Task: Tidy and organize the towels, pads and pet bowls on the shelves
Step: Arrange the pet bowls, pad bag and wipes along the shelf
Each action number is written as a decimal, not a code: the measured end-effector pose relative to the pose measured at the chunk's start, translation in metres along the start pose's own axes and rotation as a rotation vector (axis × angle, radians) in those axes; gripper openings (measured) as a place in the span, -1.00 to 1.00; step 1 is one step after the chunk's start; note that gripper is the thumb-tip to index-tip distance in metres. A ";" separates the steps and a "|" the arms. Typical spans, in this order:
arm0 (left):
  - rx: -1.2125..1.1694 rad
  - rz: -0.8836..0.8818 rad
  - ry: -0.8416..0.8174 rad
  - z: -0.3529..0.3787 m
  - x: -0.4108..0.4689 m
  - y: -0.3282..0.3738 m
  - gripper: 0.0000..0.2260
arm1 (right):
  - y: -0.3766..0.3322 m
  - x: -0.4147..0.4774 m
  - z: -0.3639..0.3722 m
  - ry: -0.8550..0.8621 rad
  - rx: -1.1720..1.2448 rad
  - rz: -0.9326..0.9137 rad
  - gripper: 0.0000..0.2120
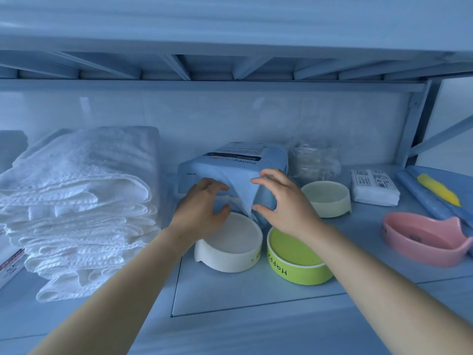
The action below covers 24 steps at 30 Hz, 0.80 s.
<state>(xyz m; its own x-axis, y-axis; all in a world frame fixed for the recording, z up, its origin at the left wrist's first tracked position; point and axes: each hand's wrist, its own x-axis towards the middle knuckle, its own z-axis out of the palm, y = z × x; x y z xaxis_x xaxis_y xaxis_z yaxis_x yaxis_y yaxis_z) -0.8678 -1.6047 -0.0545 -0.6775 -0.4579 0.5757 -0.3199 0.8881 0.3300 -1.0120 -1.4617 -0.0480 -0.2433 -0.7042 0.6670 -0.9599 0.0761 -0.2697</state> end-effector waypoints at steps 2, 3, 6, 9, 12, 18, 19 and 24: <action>0.002 0.005 -0.021 0.002 -0.001 0.000 -0.66 | 0.002 0.003 0.000 -0.016 -0.035 -0.012 -0.54; 0.004 0.005 -0.032 0.003 -0.002 0.000 -0.66 | 0.003 0.004 0.000 -0.024 -0.057 -0.023 -0.55; 0.009 0.004 -0.053 0.006 -0.005 0.000 -0.67 | 0.006 0.007 0.002 -0.031 -0.132 -0.082 -0.59; 0.029 -0.040 -0.073 0.008 -0.009 -0.001 -0.67 | 0.011 0.011 0.006 -0.007 -0.197 -0.166 -0.60; 0.019 -0.094 -0.088 0.010 -0.013 0.000 -0.71 | 0.014 0.020 0.011 0.030 -0.214 -0.241 -0.60; 0.054 -0.174 -0.121 0.008 -0.017 0.004 -0.73 | 0.016 0.032 0.009 -0.008 -0.092 -0.232 -0.77; 0.065 -0.182 -0.121 0.007 -0.018 0.005 -0.74 | 0.016 0.032 0.008 -0.025 -0.067 -0.213 -0.78; 0.101 -0.233 -0.123 0.004 -0.026 0.009 -0.77 | 0.023 0.028 0.002 -0.020 0.000 -0.200 -0.76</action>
<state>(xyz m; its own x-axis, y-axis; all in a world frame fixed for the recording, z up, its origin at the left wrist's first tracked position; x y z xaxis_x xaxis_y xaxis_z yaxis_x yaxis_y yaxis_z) -0.8558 -1.5845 -0.0690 -0.6509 -0.6476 0.3961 -0.5370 0.7616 0.3627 -1.0404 -1.4815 -0.0366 -0.0446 -0.7193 0.6933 -0.9889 -0.0667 -0.1328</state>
